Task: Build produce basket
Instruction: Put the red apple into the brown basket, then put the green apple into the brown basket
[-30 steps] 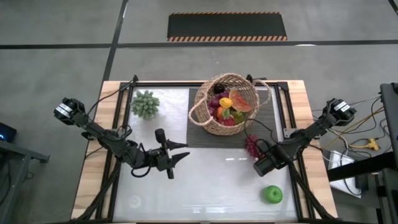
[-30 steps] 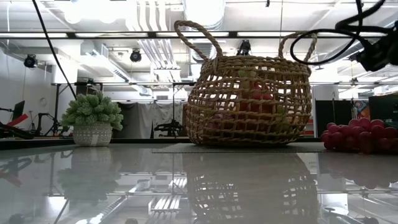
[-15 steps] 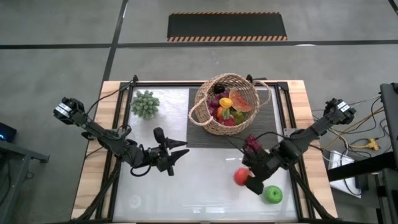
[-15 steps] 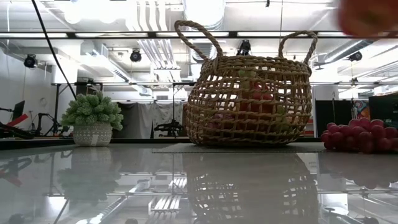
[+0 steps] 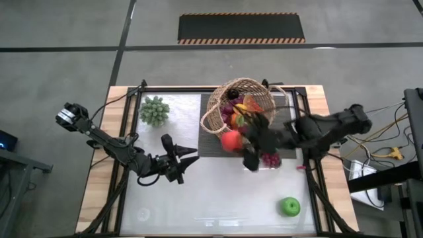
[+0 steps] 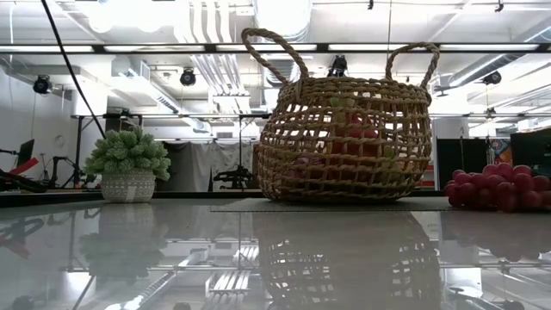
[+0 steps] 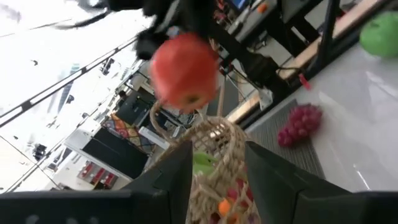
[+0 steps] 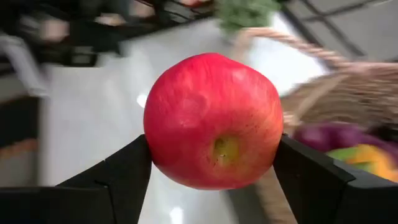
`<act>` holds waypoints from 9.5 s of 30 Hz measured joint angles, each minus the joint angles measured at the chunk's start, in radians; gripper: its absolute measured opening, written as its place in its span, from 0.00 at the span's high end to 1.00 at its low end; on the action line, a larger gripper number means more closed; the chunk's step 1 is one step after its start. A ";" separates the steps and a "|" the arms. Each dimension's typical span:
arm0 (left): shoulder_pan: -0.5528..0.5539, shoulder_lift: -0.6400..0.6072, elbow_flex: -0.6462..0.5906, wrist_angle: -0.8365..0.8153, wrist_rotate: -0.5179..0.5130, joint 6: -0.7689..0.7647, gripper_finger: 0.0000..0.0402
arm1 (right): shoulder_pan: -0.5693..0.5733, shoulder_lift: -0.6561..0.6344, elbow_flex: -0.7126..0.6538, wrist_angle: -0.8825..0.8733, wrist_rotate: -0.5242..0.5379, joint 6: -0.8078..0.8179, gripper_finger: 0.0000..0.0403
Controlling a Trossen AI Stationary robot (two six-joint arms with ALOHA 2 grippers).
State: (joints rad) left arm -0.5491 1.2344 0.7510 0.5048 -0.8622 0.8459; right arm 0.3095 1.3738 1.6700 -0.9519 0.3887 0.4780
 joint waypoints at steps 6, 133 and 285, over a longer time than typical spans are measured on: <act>-0.001 -0.060 -0.059 0.003 -0.010 -0.030 0.68 | -0.230 0.149 0.185 -0.241 0.006 -0.077 0.29; -0.010 -0.060 -0.095 0.287 0.129 -0.109 0.68 | 0.710 0.167 -0.362 -0.324 -0.368 1.583 0.15; 0.014 0.103 -0.081 0.285 0.327 -0.356 0.72 | 0.731 0.181 -0.535 -0.310 -0.303 1.165 0.15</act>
State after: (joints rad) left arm -0.5354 1.3370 0.6703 0.7894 -0.5350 0.4904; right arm 1.0405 1.5546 1.1347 -1.2623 0.0852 1.6433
